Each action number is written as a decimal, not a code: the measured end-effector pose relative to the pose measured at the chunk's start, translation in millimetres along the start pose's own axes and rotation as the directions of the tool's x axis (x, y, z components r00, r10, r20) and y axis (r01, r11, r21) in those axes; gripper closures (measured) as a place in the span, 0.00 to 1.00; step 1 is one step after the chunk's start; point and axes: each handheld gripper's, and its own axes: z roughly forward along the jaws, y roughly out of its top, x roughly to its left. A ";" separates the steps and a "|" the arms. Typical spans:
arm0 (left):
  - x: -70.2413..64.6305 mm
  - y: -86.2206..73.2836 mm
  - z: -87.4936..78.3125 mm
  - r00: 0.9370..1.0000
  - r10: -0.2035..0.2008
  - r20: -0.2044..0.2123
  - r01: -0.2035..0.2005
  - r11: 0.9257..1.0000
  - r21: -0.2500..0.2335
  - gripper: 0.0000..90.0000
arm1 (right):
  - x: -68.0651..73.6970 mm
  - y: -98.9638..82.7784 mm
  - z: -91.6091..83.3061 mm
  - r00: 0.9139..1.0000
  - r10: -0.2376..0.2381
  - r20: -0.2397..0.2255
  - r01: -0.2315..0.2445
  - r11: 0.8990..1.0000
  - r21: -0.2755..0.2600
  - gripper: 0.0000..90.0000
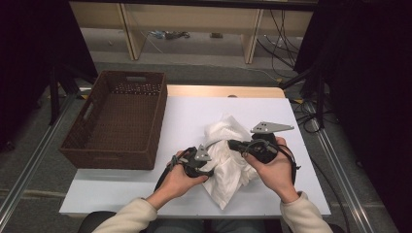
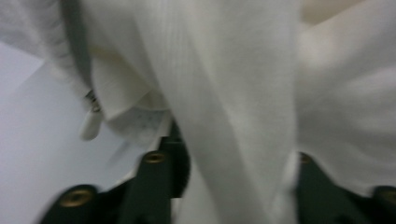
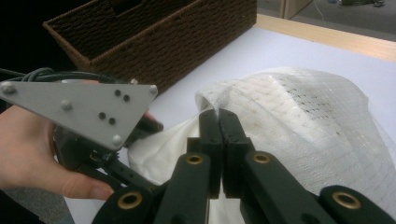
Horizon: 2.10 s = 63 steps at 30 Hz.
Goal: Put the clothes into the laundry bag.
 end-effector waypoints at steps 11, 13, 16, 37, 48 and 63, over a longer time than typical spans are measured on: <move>-19.6 36.6 -35.6 1.000 -0.019 0.024 0.024 0.971 -0.237 0.95 | 10.6 1.6 0.4 0.999 -0.027 -0.025 0.027 1.000 0.000 1.00; -22.9 43.8 -39.6 1.000 -0.011 -0.001 0.011 0.968 -0.250 0.95 | 11.3 2.6 -2.2 0.999 -0.036 -0.017 0.036 0.999 -0.007 1.00; -18.8 53.6 -40.7 0.999 -0.007 -0.053 -0.006 0.972 -0.236 0.95 | 13.5 4.3 -6.1 0.999 -0.025 -0.030 0.025 1.000 -0.015 1.00; 4.9 39.7 -39.0 0.991 -0.007 -0.132 -0.012 0.989 -0.149 0.30 | -2.7 0.7 -2.8 1.000 0.013 -0.011 -0.013 1.000 0.011 1.00; 8.6 16.3 -15.8 0.998 -0.039 -0.055 0.035 0.997 -0.063 0.40 | -1.2 0.4 0.5 1.000 0.001 -0.010 0.000 1.000 0.020 1.00; -27.7 57.7 -43.3 1.000 0.018 -0.007 -0.020 0.957 -0.291 0.90 | 16.3 6.1 -9.4 0.998 -0.010 -0.060 0.009 1.000 -0.014 1.00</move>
